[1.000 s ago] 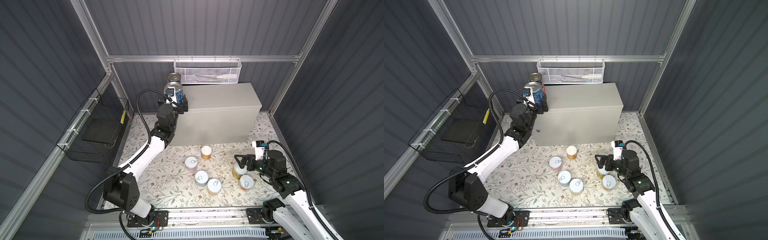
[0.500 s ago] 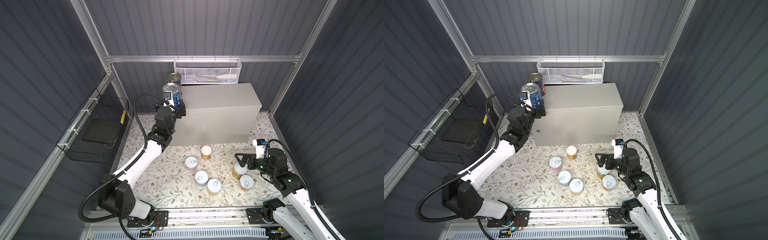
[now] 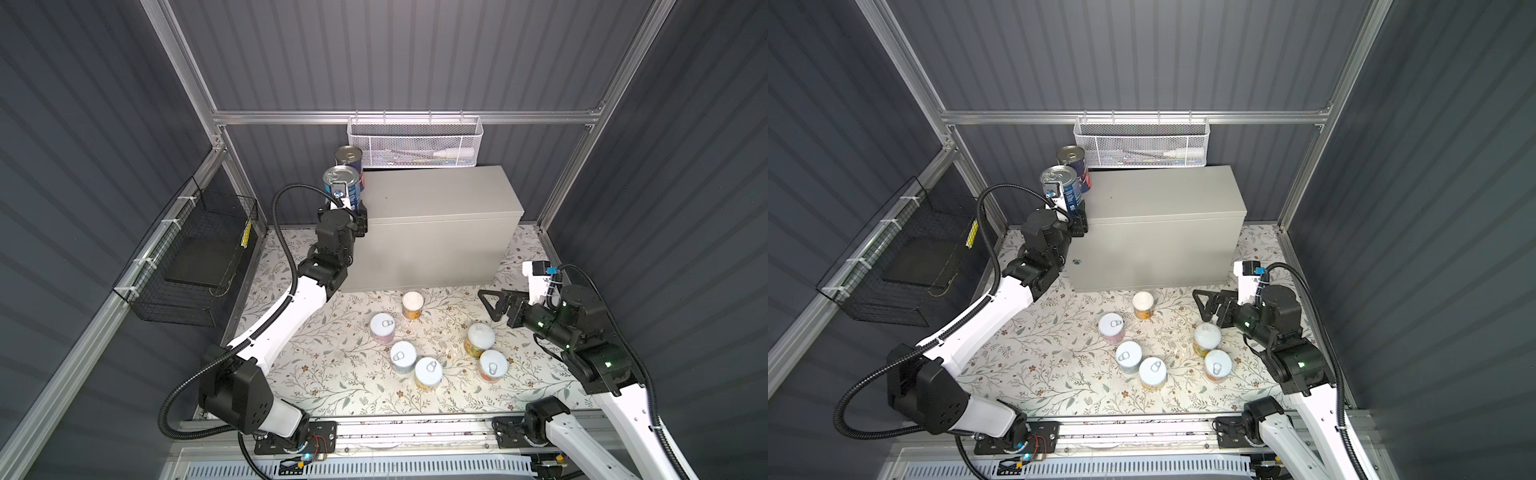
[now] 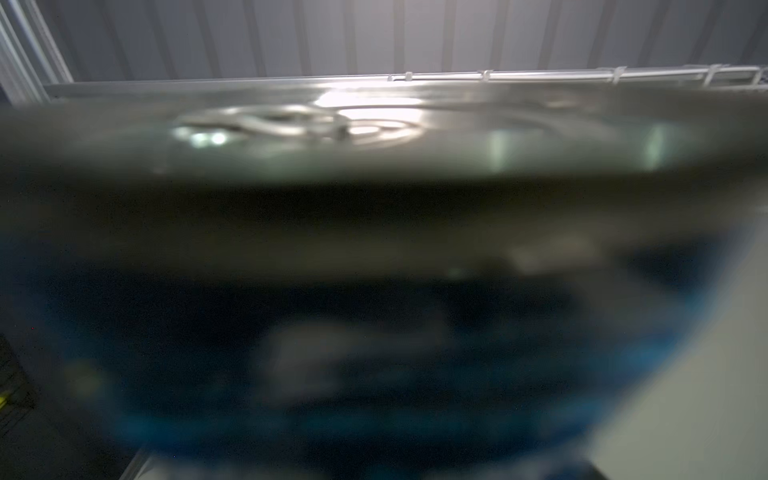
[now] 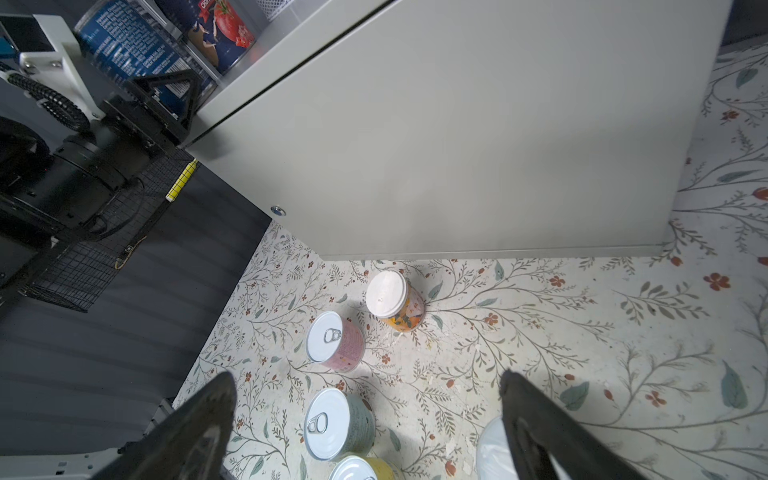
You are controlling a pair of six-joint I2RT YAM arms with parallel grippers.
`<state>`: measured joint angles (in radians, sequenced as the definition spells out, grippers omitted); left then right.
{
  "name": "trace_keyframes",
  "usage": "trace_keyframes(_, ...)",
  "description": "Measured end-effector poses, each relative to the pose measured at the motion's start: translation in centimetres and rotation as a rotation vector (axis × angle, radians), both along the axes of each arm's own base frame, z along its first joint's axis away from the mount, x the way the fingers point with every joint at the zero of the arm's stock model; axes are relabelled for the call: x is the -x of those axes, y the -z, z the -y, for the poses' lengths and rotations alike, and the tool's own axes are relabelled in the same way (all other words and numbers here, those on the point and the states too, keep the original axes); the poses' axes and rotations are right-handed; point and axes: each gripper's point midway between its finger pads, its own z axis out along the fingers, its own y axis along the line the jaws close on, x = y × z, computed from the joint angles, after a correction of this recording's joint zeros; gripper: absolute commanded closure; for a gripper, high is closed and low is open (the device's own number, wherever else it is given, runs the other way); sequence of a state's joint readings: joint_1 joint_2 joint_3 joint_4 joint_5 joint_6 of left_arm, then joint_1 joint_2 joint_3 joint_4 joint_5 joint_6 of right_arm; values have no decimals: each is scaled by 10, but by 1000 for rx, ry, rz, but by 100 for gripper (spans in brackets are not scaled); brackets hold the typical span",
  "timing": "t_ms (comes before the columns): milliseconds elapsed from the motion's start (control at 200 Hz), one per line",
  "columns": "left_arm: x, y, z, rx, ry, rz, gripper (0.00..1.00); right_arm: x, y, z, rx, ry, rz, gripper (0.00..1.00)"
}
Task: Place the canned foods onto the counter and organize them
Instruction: 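Lower the can onto the cabinet top beside the other tin with the left gripper, then open the left gripper to release the can while the right gripper rises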
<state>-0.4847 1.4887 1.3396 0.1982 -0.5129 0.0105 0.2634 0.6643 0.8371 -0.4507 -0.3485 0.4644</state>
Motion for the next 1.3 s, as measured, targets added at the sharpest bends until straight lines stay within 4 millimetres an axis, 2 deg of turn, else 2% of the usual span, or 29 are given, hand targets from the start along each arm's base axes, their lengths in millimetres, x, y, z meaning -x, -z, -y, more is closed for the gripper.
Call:
trace_keyframes(220,-17,-4,11,-17,12,-17,42,1,22,0,13,2,-58,1)
trace_keyframes(390,-22,-5,19,-21,27,-25,37,2,27,1,17,2,-73,1)
trace_keyframes(445,-22,-4,20,-22,31,-28,30,2,27,1,17,2,-73,1)
trace_keyframes(545,-22,-4,20,-28,31,-33,5,2,27,1,17,2,-74,1)
trace_keyframes(575,-22,-5,20,-32,30,-32,0,2,27,0,17,1,-74,1)
trace_keyframes(850,-20,-6,13,-52,3,-40,0,2,27,0,15,-2,-74,1)
trace_keyframes(1021,-3,-8,5,-28,4,-50,0,-2,27,-1,-6,9,-99,1)
trace_keyframes(1146,17,-11,-5,10,6,-50,0,-15,5,-7,-49,13,-104,1)
trace_keyframes(1301,27,-19,-10,28,5,-34,0,-34,-56,-15,-106,8,-14,1)
